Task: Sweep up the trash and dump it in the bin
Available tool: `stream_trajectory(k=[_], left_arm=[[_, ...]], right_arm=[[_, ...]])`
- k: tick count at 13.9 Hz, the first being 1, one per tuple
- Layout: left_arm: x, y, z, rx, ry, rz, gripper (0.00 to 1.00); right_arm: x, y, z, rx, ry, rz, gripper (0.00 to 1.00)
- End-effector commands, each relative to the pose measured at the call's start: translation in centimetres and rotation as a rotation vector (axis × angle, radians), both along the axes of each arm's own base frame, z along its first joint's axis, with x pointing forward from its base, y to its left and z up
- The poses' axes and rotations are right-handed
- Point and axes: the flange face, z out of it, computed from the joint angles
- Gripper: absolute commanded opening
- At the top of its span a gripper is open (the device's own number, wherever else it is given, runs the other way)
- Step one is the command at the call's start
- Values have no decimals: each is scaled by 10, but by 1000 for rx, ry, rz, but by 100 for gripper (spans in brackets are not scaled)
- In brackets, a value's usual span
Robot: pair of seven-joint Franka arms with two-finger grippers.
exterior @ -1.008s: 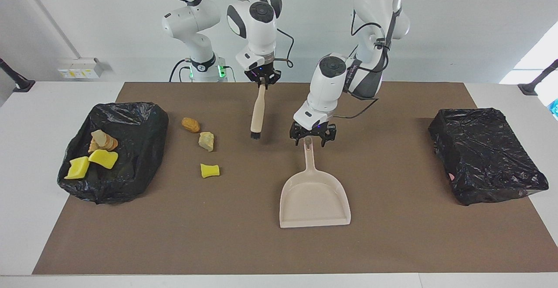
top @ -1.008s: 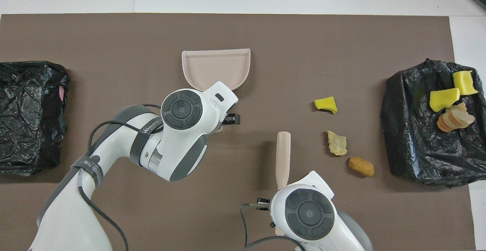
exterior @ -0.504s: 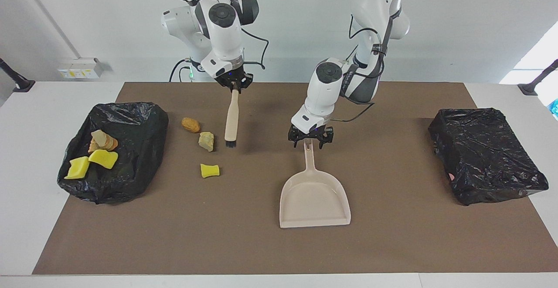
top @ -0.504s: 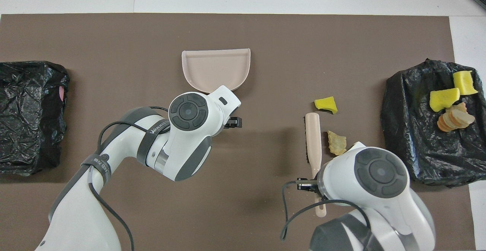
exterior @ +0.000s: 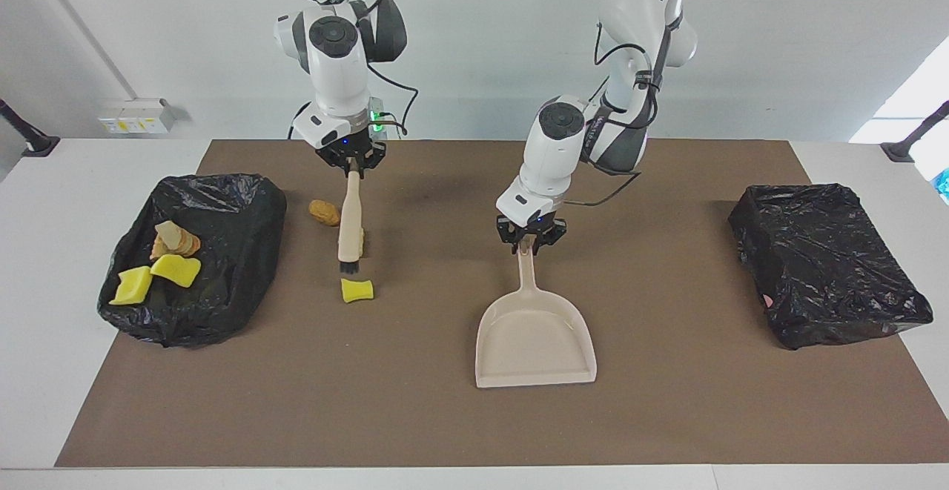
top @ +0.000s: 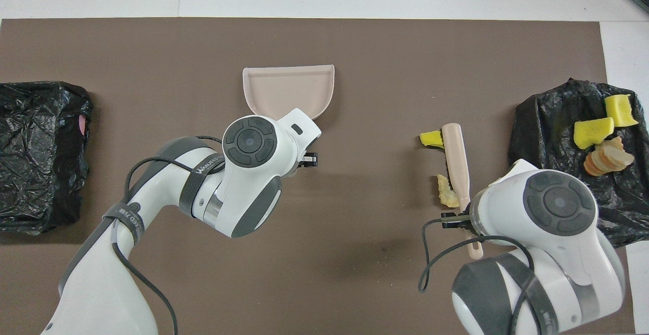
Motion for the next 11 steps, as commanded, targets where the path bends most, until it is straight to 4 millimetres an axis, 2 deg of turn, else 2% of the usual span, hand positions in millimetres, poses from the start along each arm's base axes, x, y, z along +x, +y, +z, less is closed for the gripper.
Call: stream_trajectory(k=[1, 3, 5, 7, 8, 9, 11], left_arm=[[4, 1, 1, 20, 11, -13, 1], [6, 3, 4, 40, -9, -68, 0], [10, 14, 22, 74, -46, -213, 0], [21, 40, 37, 102, -29, -317, 0], [22, 46, 47, 113, -29, -430, 0], [29, 70, 60, 128, -29, -531, 0], [30, 100, 78, 144, -5, -694, 0]], right_arm=[[17, -4, -14, -39, -16, 40, 0], [26, -15, -24, -72, -29, 51, 0], [30, -37, -26, -92, -38, 42, 0], [26, -43, -28, -101, -10, 31, 0], [22, -52, -31, -106, 16, 23, 0], [17, -56, -30, -109, 17, 9, 0], [-6, -59, -30, -121, 17, 1, 0]])
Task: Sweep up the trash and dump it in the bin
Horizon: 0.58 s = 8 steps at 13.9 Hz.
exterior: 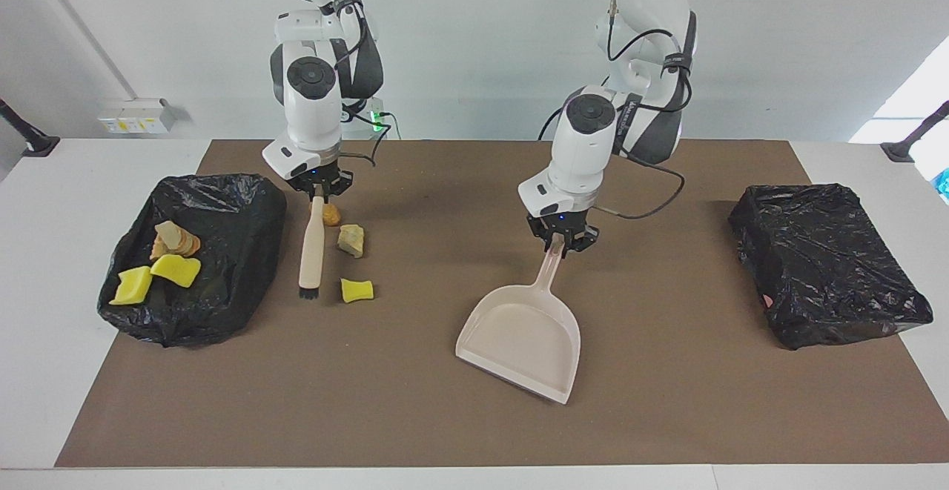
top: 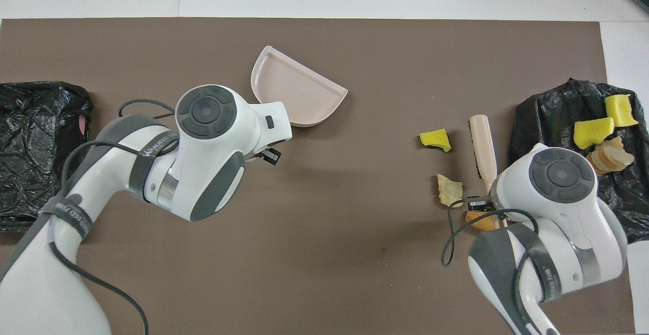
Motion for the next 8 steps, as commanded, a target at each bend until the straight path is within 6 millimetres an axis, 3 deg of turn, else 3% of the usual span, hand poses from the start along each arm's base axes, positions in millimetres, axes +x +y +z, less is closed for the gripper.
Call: stream_trajectory(k=[1, 4, 6, 8], left_arm=[[-3, 45, 35, 39, 23, -187, 0], [-8, 98, 65, 60, 60, -491, 0], [-11, 122, 65, 63, 127, -707, 0], [-24, 142, 57, 55, 166, -793, 0]], right_arm=[[-42, -10, 0, -24, -3, 5, 0], [-81, -15, -8, -50, -3, -86, 0], [-107, -15, -14, -76, 14, -136, 0], [-126, -20, -16, -99, 31, -184, 0]])
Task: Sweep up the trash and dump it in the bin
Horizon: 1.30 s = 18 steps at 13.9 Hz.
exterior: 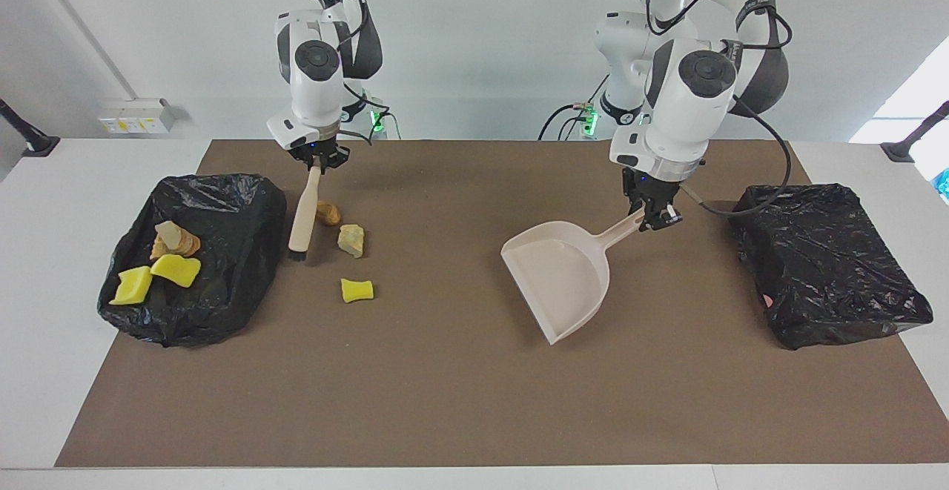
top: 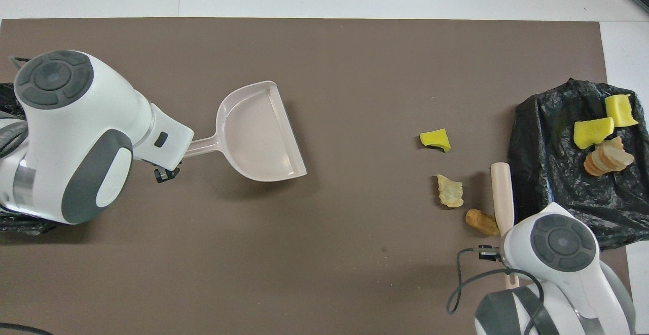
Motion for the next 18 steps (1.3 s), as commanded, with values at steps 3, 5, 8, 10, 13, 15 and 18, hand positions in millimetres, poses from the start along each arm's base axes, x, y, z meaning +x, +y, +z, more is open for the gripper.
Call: stream_trajectory(k=[3, 5, 8, 10, 13, 15, 18], left_arm=[[-65, 16, -36, -14, -29, -121, 0], [-89, 14, -51, -20, -58, -123, 0], [-91, -17, -78, -24, -68, -57, 0], [-93, -31, -86, -36, -97, 29, 0], [-96, -52, -98, -43, -105, 47, 0], [-97, -58, -104, -43, -103, 68, 0], [-97, -58, -105, -45, -105, 101, 0]], right_arm=[[-55, -8, -5, 24, 8, -113, 0], [-55, -6, -10, 49, 10, -120, 0], [-49, 13, -15, 93, -7, -87, 0], [-38, 21, -29, 117, -21, -74, 0], [-19, 44, -58, 173, -52, -46, 0], [7, 79, -50, 201, -88, -20, 0], [45, 113, -34, 230, -116, 16, 0]])
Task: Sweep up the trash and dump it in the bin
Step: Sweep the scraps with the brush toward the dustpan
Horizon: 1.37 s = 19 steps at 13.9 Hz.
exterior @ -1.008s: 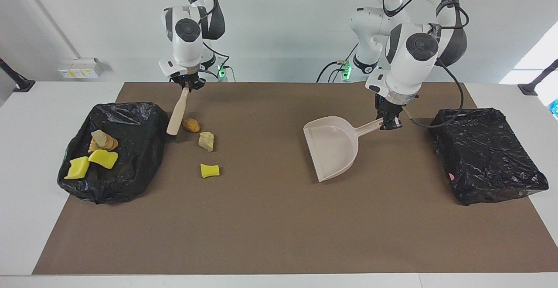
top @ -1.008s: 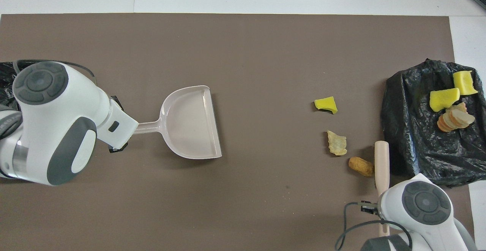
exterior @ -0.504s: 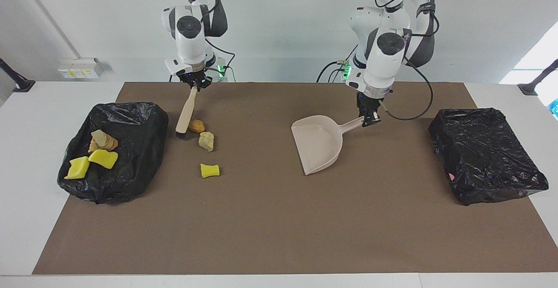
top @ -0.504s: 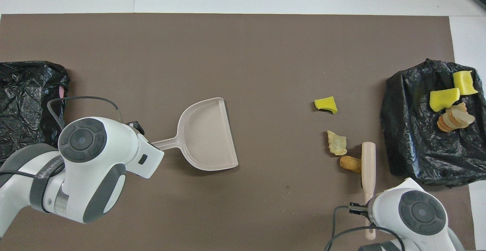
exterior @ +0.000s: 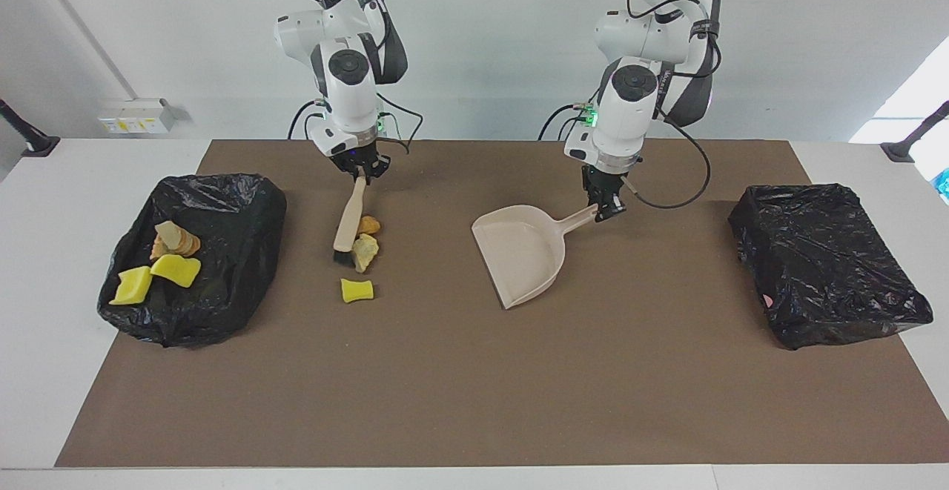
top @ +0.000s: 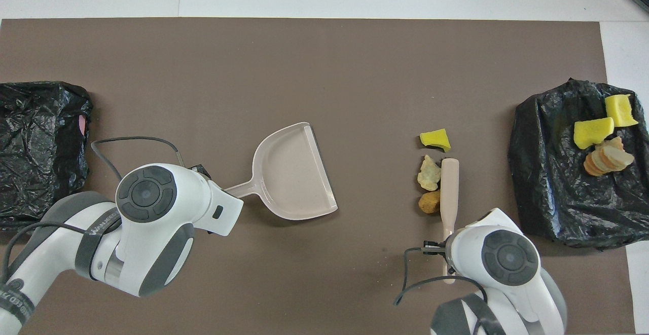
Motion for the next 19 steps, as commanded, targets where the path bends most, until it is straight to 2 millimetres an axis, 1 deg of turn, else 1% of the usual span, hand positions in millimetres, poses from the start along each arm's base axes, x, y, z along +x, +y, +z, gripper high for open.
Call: stream_trajectory(k=[1, 2, 3, 4, 6, 8, 9, 13, 15, 17, 19], left_arm=[[-2, -4, -2, -23, -21, 72, 0], [-2, -4, -2, -24, -21, 102, 0], [-1, -4, -2, -25, -23, 108, 0], [-2, -4, -2, -24, -20, 108, 0], [-2, -4, -2, -24, -20, 110, 0], [-2, -4, -2, -24, -20, 113, 0], [-2, -4, -2, -24, -20, 115, 0], [-2, -4, -2, -24, -20, 115, 0], [-2, -4, -3, -22, -18, 116, 0], [-2, -4, -2, -22, -16, 116, 0], [0, -4, -1, -23, -17, 115, 0]], right_arm=[[38, 38, 5, 43, 2, 33, 0], [42, 50, 1, 47, 7, 53, 0], [48, 66, 2, 66, 12, 65, 0], [48, 83, 4, 90, 17, 86, 0], [55, 105, 15, 151, 25, 100, 0], [61, 133, 31, 193, 52, 107, 0], [66, 137, 41, 189, 72, 108, 0], [91, 112, 84, 139, 89, 124, 0], [106, 89, 98, 86, 71, 149, 0], [118, 69, 98, 17, 48, 202, 0], [138, 32, 94, -42, 18, 256, 0]])
